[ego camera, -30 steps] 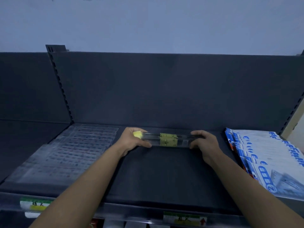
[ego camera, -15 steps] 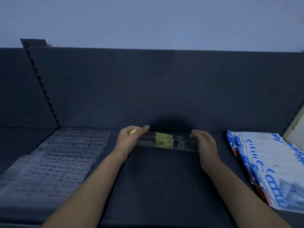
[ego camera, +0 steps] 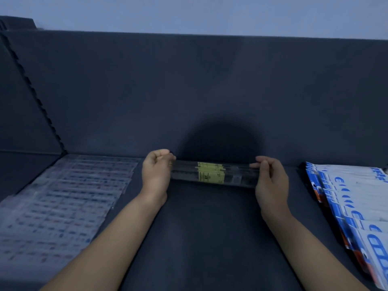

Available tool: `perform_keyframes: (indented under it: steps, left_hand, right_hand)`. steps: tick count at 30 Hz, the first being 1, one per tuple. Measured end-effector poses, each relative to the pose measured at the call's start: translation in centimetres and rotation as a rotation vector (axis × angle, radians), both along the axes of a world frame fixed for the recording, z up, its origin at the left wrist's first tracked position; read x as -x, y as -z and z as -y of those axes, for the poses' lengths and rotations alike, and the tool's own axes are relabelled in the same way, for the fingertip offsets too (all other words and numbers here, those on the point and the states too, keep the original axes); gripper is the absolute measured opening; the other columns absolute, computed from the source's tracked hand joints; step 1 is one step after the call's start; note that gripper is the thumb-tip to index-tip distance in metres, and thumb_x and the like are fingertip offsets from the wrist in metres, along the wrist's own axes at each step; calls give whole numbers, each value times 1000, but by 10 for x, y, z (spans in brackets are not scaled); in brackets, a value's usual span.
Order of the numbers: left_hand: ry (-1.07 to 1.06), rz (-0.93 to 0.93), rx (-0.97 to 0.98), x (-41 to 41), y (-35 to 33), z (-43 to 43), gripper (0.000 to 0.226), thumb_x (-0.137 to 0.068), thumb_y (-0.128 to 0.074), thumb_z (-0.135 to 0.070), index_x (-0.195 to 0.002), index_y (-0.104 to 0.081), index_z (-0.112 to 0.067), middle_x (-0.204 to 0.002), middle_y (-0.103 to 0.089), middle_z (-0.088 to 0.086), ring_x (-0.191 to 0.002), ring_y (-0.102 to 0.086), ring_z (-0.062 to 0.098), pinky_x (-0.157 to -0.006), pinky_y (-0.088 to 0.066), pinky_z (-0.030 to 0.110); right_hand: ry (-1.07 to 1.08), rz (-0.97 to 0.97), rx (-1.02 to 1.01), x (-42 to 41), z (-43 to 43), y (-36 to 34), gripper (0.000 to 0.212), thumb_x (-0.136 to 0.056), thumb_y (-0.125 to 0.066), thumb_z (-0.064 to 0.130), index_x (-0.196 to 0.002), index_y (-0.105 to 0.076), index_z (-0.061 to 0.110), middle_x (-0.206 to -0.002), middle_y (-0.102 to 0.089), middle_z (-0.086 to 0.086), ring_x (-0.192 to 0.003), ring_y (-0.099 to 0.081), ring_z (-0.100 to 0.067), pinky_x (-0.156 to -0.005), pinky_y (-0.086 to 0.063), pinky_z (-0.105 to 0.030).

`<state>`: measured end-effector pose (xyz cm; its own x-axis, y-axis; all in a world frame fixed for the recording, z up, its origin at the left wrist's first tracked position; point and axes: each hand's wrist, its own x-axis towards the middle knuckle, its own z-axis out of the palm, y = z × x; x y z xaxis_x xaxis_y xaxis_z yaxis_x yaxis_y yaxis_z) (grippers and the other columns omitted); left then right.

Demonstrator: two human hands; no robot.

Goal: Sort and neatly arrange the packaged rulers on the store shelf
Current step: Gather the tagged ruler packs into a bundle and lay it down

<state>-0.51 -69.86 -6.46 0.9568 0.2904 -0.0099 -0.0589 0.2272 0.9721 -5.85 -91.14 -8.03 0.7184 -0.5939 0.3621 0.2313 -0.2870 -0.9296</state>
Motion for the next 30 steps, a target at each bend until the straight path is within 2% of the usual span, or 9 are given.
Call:
perform_keyframes:
  steps: [5, 11, 14, 19, 23, 25, 27, 28, 30]
  left_hand:
    - [21, -21, -136, -4, -1, -5, 10, -89, -66, -11, -96, -59, -13, -86, -59, -1, -71, -54, 7, -57, -45, 11]
    - [95, -52, -131, -3, 0, -3, 6, -88, -66, -11, -85, -66, -16, -90, -65, 0, -84, -58, 11, -80, -46, 23]
    - [100, 5, -118, -1, 4, 2, 8, -88, -66, -12, -83, -65, -18, -80, -64, -4, -74, -57, 7, -73, -47, 18]
    - [22, 78, -231, -3, 12, 6, 9, -88, -66, -13, -85, -62, -20, -73, -54, -8, -64, -51, 0, -59, -41, 4]
    - [21, 111, -288, -7, 13, 1, 9, -90, -64, -20, -81, -62, -23, -74, -56, -11, -58, -50, -11, -57, -39, 2]
    - [25, 118, -320, -7, 14, -2, 10, -91, -62, -26, -82, -62, -25, -77, -57, -12, -61, -51, -12, -58, -39, 3]
    - [45, 87, -333, -8, 12, -5, 14, -93, -59, -34, -82, -60, -26, -80, -58, -12, -66, -52, -8, -62, -41, 10]
    - [58, 70, -333, -9, 12, -6, 18, -94, -57, -38, -81, -59, -25, -80, -58, -12, -69, -52, -5, -64, -40, 15]
    - [78, 43, -308, -10, 10, -7, 24, -95, -52, -43, -82, -57, -24, -82, -57, -12, -75, -51, 1, -67, -39, 21]
  right_hand:
    - [-21, -101, 25, -2, 7, 3, 17, -101, -40, 18, -103, -56, 18, -90, -64, 7, -85, -57, 2, -68, -38, 0]
    - [-85, -149, 12, 0, 5, -1, 23, -101, -40, 28, -99, -61, 19, -89, -64, 11, -80, -57, 8, -68, -39, -6]
    - [-83, -106, 35, 2, 1, -4, 24, -101, -40, 27, -93, -63, 22, -83, -64, 11, -75, -55, 15, -64, -38, 0]
    - [-135, -187, 149, 3, 3, -2, 25, -101, -41, 28, -93, -63, 20, -88, -61, 17, -82, -55, 5, -65, -37, 1]
    - [-168, -259, 263, 5, 5, -3, 39, -98, -38, 45, -88, -63, 17, -91, -60, 9, -91, -53, -2, -68, -33, 0]
    - [-199, -313, 439, 9, 5, -4, 54, -85, -42, 69, -90, -64, 20, -110, -55, 7, -111, -46, -6, -86, -27, -5]
    - [-164, -344, 840, 17, 6, -7, 71, -65, -43, 87, -102, -63, 30, -128, -43, 11, -126, -34, -8, -104, -13, -24]
    - [-156, -332, 1007, 19, 6, -9, 77, -60, -43, 89, -107, -61, 31, -130, -44, 10, -127, -33, -9, -106, -7, -28]
    - [-192, -335, 1138, 19, 7, -12, 72, -62, -48, 86, -108, -58, 31, -116, -54, 12, -117, -44, -9, -105, -9, -32]
